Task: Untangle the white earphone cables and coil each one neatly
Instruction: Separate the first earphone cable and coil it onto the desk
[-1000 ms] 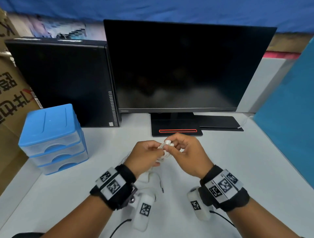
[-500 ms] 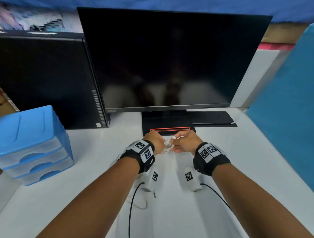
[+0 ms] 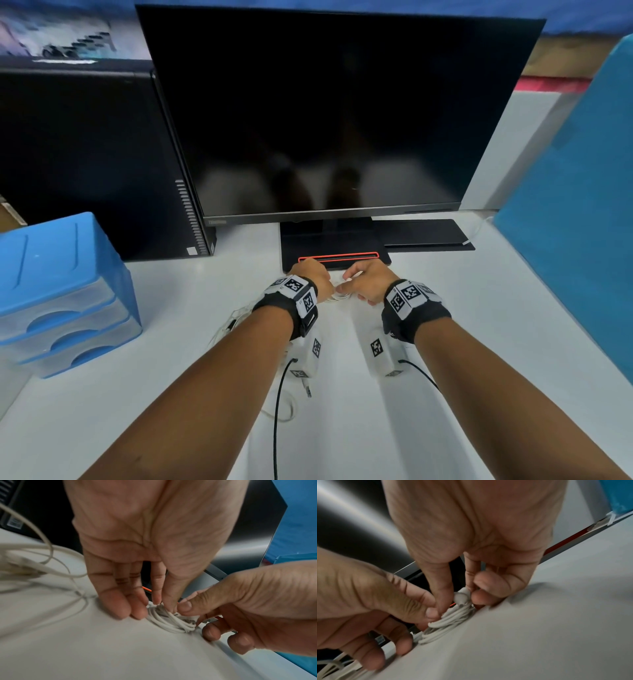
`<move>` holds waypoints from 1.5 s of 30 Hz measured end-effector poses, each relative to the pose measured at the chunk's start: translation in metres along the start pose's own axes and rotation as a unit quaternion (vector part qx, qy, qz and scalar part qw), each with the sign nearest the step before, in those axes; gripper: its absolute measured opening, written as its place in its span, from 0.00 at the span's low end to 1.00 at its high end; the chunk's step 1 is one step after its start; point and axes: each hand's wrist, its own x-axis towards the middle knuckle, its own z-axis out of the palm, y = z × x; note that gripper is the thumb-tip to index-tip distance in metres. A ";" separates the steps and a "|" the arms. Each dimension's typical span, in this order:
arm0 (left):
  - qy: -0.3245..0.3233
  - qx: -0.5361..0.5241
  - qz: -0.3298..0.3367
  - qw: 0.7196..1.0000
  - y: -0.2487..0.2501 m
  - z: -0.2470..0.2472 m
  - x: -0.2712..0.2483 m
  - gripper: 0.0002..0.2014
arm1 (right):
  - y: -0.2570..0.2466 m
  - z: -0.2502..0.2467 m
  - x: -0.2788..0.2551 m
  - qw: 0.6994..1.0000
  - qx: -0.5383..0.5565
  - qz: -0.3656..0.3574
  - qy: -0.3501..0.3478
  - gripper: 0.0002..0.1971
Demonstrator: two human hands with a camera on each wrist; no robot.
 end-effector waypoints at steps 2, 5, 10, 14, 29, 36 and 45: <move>0.014 -0.020 0.022 0.999 -0.002 -0.001 0.000 0.14 | 0.000 -0.001 -0.002 1.000 -0.007 0.000 -0.008 0.14; 0.015 -0.031 0.035 0.999 -0.002 -0.003 -0.005 0.15 | 0.001 -0.004 -0.003 1.000 -0.019 0.000 -0.019 0.14; 0.011 -0.061 0.031 0.998 0.000 -0.005 -0.011 0.19 | 0.003 -0.005 -0.007 0.999 -0.036 -0.010 -0.024 0.12; 0.037 -0.155 0.023 0.987 -0.016 -0.012 -0.013 0.12 | 0.007 -0.013 -0.013 1.000 -0.013 -0.011 -0.020 0.03; 0.033 -0.102 0.002 0.994 -0.124 -0.070 -0.054 0.07 | -0.028 0.017 -0.057 0.991 0.028 -0.127 -0.020 0.09; -0.037 0.069 0.017 0.997 -0.115 -0.048 -0.074 0.14 | -0.035 0.069 -0.075 0.948 -0.226 -0.175 -0.139 0.08; 0.113 -0.182 0.130 0.968 -0.116 -0.082 -0.112 0.16 | -0.074 0.055 -0.099 0.951 -0.143 -0.259 -0.089 0.13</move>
